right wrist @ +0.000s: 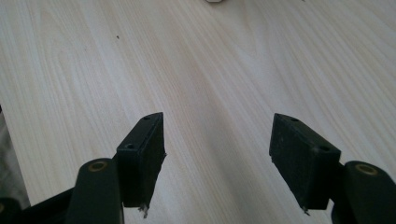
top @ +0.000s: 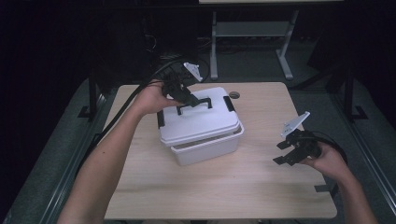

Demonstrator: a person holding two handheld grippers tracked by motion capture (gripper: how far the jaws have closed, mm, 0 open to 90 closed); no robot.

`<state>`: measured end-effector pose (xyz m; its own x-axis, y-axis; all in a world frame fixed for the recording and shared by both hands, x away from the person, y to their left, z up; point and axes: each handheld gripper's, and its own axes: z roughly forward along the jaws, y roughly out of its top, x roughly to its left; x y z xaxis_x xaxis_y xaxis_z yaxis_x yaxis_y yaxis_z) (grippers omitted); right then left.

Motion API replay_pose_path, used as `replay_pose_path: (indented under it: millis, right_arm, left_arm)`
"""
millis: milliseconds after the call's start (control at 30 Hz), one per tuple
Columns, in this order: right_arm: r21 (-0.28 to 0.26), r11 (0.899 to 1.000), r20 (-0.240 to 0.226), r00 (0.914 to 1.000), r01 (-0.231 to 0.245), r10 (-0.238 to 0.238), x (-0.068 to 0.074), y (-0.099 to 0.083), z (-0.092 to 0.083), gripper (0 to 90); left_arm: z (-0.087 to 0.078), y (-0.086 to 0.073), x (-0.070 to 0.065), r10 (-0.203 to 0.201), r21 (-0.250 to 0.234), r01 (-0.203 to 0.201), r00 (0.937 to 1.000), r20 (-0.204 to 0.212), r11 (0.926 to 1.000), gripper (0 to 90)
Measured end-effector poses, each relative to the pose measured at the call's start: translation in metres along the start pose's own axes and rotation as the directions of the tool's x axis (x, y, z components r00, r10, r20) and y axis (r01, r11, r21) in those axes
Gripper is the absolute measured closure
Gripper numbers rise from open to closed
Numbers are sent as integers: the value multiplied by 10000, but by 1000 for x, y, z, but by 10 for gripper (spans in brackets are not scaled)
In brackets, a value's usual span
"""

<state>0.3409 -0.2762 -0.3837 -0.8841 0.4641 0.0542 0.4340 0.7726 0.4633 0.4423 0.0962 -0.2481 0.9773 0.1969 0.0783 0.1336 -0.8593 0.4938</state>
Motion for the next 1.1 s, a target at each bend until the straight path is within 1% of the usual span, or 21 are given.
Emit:
replay_pose_path:
  millis: [133,267,300,467,567,900,1000,1100]
  right_arm:
    - [25,10000,-10,10000,-9,9,0,0,0,350]
    - [-6,10000,-5,10000,16,-16,1,0,0,351]
    - [-3,10000,-14,10000,8,-8,1,0,0,351]
    - [24,10000,-10,10000,5,-5,1,-1,2,351]
    - [12,10000,-18,10000,7,-7,1,0,2,351]
    - [-13,10000,-32,10000,-13,13,1,-2,3,352]
    - [-1,10000,-35,10000,-35,35,1,-2,3,352]
    - [-12,10000,-39,10000,-51,51,1,-3,3,352]
  left_arm:
    - [6,3,0,-18,-80,18,10000,13,10000,847]
    - [10,4,0,-10,-56,10,10000,37,10000,848]
    - [11,4,0,-67,-54,68,10000,56,10000,848]
    - [17,7,-1,-8,24,8,10000,86,10000,848]
    - [20,7,-1,-92,52,92,9999,83,9999,848]
    - [27,9,-1,-177,133,175,9998,98,9998,847]
    - [27,9,0,-262,43,261,9996,143,9996,847]
    - [27,9,0,-274,61,273,9995,152,9996,847]
